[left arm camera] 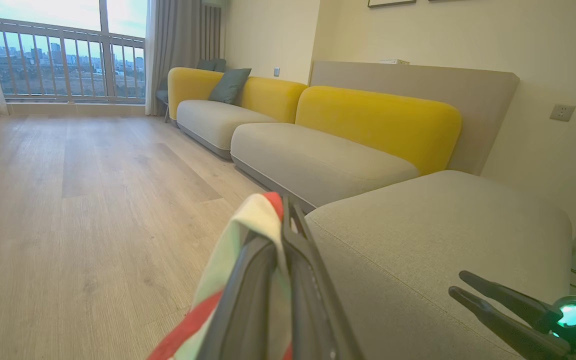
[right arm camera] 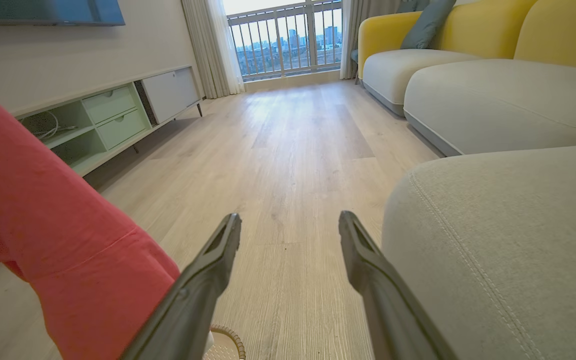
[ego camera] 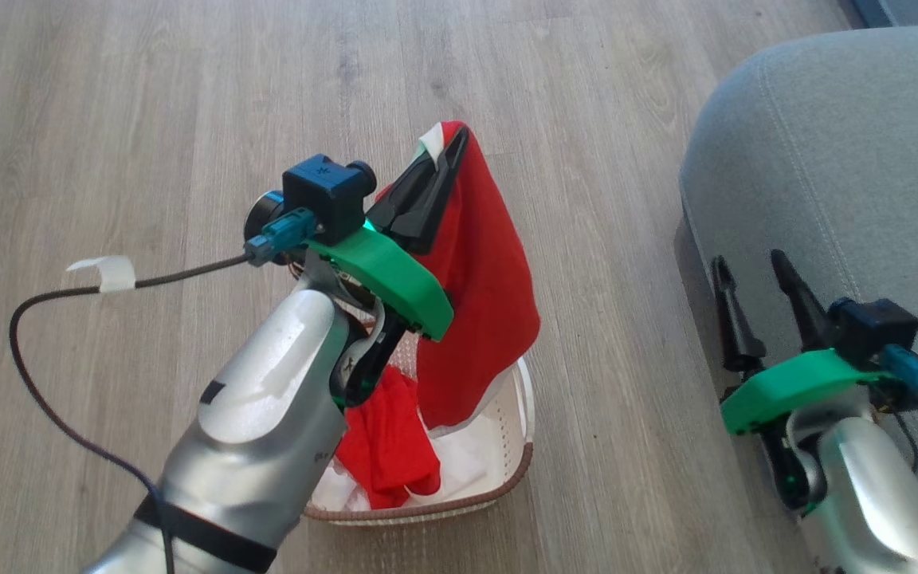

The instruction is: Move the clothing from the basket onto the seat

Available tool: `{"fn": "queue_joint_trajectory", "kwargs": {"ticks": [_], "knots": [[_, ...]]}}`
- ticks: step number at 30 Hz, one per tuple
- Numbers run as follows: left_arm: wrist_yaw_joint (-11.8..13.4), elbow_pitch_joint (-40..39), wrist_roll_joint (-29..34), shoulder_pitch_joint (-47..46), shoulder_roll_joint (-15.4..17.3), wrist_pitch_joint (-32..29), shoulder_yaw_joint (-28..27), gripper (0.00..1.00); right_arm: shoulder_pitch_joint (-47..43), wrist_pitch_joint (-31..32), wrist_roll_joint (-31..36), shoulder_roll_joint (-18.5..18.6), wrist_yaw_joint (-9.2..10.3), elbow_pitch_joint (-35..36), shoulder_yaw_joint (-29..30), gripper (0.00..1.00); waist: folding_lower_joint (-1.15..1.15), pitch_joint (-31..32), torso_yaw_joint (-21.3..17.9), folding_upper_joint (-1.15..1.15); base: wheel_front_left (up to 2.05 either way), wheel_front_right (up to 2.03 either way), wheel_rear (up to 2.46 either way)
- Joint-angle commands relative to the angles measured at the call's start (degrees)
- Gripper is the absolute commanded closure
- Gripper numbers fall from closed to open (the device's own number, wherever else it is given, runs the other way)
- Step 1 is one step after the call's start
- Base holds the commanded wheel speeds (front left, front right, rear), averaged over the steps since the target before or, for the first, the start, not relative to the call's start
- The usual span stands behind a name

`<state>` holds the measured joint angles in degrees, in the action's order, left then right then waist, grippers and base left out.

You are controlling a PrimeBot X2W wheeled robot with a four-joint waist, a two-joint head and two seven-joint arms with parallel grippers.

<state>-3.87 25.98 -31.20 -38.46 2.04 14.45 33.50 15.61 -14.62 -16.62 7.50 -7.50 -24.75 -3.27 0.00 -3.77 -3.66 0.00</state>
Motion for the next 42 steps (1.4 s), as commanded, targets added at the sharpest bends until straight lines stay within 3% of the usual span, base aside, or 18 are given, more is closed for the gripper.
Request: {"fn": "queue_joint_trajectory", "kwargs": {"ticks": [1,4,8,9,17,23,28,33,42], "knots": [[0.0,-1.7,0.2,-2.3,0.8,0.5,-2.0,1.0,1.6,-0.4,0.3,0.1,0.01,2.2,-1.9,0.0,0.0,-0.2,0.1,0.0,0.0,0.0,0.0],[-0.1,-1.8,-0.1,-2.4,0.8,0.5,-2.0,1.0,3.0,-0.4,-0.6,1.4,0.01,2.4,-6.0,0.0,0.0,-0.5,0.3,0.0,0.0,0.0,0.0],[-0.1,-1.9,-0.3,-2.7,0.8,0.5,-1.7,1.0,8.6,-0.4,-3.9,6.7,0.01,0.9,-17.9,0.0,0.0,-0.9,0.7,0.0,0.0,0.0,0.0],[-0.1,-1.9,-0.3,-2.7,0.8,0.5,-1.7,1.0,8.6,-0.4,-3.9,6.7,0.01,0.9,-17.9,0.0,0.0,-0.9,0.7,0.0,0.0,0.0,0.0],[-0.1,-2.1,-0.7,-2.8,0.8,0.5,-1.2,1.0,21.5,0.9,-16.1,15.0,0.01,-0.3,-41.0,0.0,0.0,-1.2,1.7,0.0,0.0,0.0,0.0],[0.1,-2.3,-0.9,-2.7,0.8,0.5,-0.9,1.0,28.9,1.6,-24.4,17.2,0.01,0.5,-54.3,0.0,0.0,-1.3,2.2,0.0,0.0,0.0,0.0],[0.2,-2.5,-1.1,-2.8,0.8,0.5,-0.3,1.0,32.8,1.0,-26.3,15.6,0.01,-2.4,-60.4,0.0,0.0,-1.4,2.3,0.0,0.0,0.0,0.0],[0.3,-2.7,-1.3,-3.1,0.8,0.5,0.3,1.0,34.7,0.3,-25.9,11.2,0.01,-7.5,-63.0,0.0,0.0,-1.5,2.3,0.0,0.0,0.0,0.0],[0.5,-3.3,-1.9,-3.5,0.8,0.5,1.8,1.0,35.9,-0.3,-22.9,3.1,0.01,-17.2,-61.9,0.0,0.0,-1.8,3.2,0.0,0.0,0.0,0.0]]}}
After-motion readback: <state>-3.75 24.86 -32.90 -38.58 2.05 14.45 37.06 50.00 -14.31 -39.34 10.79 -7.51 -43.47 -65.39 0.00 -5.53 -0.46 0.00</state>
